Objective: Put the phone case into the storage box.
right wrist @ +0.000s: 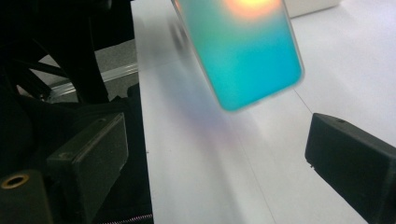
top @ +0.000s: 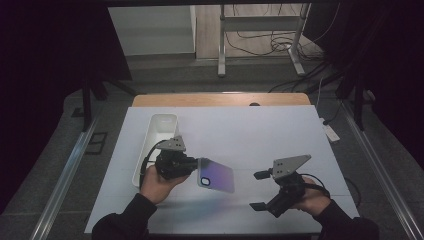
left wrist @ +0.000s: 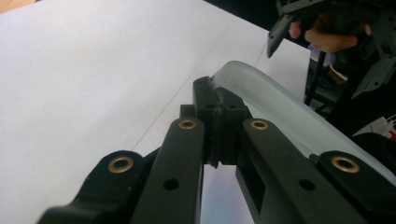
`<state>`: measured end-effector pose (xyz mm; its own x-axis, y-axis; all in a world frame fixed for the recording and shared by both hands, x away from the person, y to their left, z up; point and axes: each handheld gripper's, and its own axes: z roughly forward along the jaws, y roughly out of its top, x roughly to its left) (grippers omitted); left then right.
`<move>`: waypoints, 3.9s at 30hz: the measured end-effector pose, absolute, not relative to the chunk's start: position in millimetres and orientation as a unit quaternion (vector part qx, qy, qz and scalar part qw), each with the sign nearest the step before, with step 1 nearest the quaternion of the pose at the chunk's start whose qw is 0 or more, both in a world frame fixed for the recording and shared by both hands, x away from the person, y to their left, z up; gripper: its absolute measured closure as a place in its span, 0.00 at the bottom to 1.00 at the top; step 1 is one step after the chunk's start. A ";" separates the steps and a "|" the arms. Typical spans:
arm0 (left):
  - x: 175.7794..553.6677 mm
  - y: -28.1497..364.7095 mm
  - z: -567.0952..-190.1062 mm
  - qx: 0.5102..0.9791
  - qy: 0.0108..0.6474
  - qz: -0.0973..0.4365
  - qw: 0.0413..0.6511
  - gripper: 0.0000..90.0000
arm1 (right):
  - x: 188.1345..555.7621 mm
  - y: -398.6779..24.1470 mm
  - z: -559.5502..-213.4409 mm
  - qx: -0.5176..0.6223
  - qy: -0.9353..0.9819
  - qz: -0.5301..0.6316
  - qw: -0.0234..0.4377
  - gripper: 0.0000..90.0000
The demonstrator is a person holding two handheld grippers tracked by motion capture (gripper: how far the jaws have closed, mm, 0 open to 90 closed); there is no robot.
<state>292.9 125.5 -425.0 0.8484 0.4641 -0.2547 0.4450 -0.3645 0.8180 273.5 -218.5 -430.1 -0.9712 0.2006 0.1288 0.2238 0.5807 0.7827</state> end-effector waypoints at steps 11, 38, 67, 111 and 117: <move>297.1 135.3 -420.8 0.821 0.321 0.033 0.471 0.99 | 269.4 -236.4 -431.6 -0.150 -0.891 -0.427 -0.015 0.06; 311.4 164.2 -394.0 0.800 0.393 0.084 0.445 0.99 | 258.7 -274.1 -440.9 -0.243 -0.882 -0.390 -0.102 0.00; 335.2 201.3 -373.6 0.770 0.472 0.111 0.415 0.99 | 236.7 -310.2 -445.5 -0.338 -0.852 -0.371 -0.151 0.00; 372.0 249.6 -363.6 0.712 0.593 0.158 0.342 0.98 | 229.8 -315.1 -448.2 -0.334 -0.852 -0.379 -0.138 0.01; 378.2 249.9 -369.5 0.709 0.603 0.158 0.330 0.98 | 229.5 -314.9 -448.1 -0.333 -0.853 -0.378 -0.139 0.01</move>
<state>378.2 249.9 -369.5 0.2225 0.9592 -0.1745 0.7507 -0.0544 0.6584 229.5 -314.9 -448.1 -0.7402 0.6722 0.0154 0.4623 0.4922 0.7376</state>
